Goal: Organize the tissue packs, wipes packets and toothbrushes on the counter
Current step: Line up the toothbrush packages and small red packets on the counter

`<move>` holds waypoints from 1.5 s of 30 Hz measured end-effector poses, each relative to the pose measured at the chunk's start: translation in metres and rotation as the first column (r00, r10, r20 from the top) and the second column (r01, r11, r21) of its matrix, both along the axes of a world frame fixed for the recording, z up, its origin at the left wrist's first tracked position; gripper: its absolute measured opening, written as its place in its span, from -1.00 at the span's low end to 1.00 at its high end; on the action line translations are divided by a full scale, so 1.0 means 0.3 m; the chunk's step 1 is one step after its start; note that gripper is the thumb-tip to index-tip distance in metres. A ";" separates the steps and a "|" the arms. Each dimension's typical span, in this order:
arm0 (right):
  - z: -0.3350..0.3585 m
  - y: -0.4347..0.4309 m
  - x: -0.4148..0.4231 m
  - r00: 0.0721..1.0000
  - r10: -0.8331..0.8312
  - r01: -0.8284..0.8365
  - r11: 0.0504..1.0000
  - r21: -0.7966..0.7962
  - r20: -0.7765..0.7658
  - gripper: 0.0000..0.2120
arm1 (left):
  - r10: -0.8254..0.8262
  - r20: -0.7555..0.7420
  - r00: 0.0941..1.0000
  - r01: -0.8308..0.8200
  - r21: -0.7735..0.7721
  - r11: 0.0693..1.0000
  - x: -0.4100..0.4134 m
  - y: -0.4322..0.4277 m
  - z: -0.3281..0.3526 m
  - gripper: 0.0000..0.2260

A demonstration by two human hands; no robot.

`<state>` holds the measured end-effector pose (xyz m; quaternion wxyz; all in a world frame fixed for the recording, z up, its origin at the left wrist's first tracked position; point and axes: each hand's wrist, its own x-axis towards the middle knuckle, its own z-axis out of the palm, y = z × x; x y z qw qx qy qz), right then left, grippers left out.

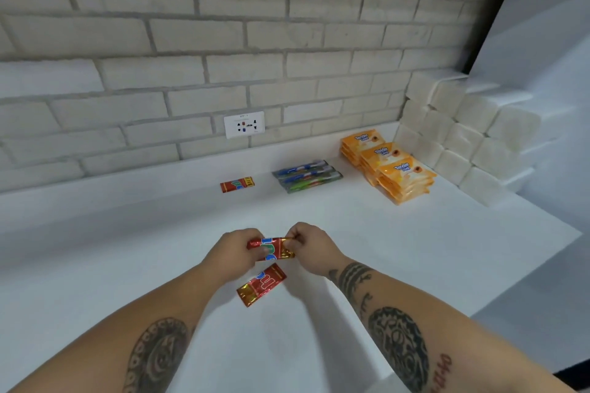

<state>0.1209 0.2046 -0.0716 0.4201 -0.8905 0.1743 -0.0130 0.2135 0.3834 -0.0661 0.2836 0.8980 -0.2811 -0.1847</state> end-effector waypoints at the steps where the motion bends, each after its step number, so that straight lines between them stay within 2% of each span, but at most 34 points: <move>1: 0.009 -0.004 -0.001 0.999 -0.043 0.041 0.998 0.053 0.032 -0.92 | 0.028 -0.022 0.999 -0.030 -0.059 0.998 -0.001 -0.011 0.016 -0.92; 5: 0.037 -0.028 0.019 0.977 -0.185 0.157 0.962 0.222 0.110 -0.88 | 0.125 -0.139 0.982 -0.157 -0.244 0.957 0.008 -0.059 0.068 -0.86; 10: 0.029 -0.052 0.085 0.963 -0.248 0.221 0.950 0.221 0.103 -0.95 | 0.213 -0.288 0.934 -0.314 -0.371 0.874 0.044 -0.098 0.044 -0.79; 12: 0.001 -0.051 0.121 0.958 -0.269 0.244 0.946 0.211 0.096 -0.97 | 0.251 -0.277 0.927 -0.343 -0.360 0.868 0.068 -0.101 0.006 -0.73; 16: -0.080 -0.036 0.198 0.970 -0.236 0.221 0.956 0.194 0.057 -0.84 | 0.369 -0.223 0.902 -0.420 -0.260 0.870 0.124 -0.104 -0.098 -0.72; 20: -0.155 -0.025 0.263 0.993 -0.106 0.101 0.991 0.086 0.058 -0.82 | 0.442 -0.136 0.886 -0.461 -0.182 0.868 0.176 -0.103 -0.182 -0.76; 22: -0.187 -0.024 0.290 0.999 0.015 -0.010 0.995 -0.095 0.050 -0.84 | 0.430 -0.044 0.902 -0.432 -0.135 0.892 0.204 -0.107 -0.212 -0.77; 25: -0.237 -0.030 0.334 0.979 0.195 -0.153 0.895 -0.419 0.058 -0.71 | 0.392 0.156 0.907 -0.388 -0.058 0.920 0.250 -0.111 -0.249 -0.69; 28: -0.278 -0.039 0.381 0.956 0.291 -0.200 0.760 -0.619 0.049 -0.67 | 0.394 0.297 0.870 -0.388 -0.079 0.918 0.292 -0.113 -0.272 -0.69; 31: -0.291 -0.051 0.433 0.961 0.274 -0.178 0.731 -0.659 0.044 -0.65 | 0.296 0.483 0.824 -0.322 -0.031 0.946 0.323 -0.110 -0.308 -0.82; 33: -0.290 -0.054 0.469 0.957 0.289 -0.202 0.724 -0.660 0.025 -0.62 | 0.231 0.556 0.798 -0.295 0.027 0.955 0.333 -0.109 -0.328 -0.80; 40: -0.291 -0.063 0.601 0.956 0.290 -0.250 0.719 -0.648 -0.047 -0.56 | 0.182 0.597 0.782 -0.337 0.159 0.928 0.418 -0.122 -0.335 -0.61; 45: -0.292 -0.081 0.665 0.952 0.282 -0.294 0.724 -0.624 -0.121 -0.50 | 0.159 0.613 0.774 -0.330 0.176 0.927 0.480 -0.130 -0.363 -0.52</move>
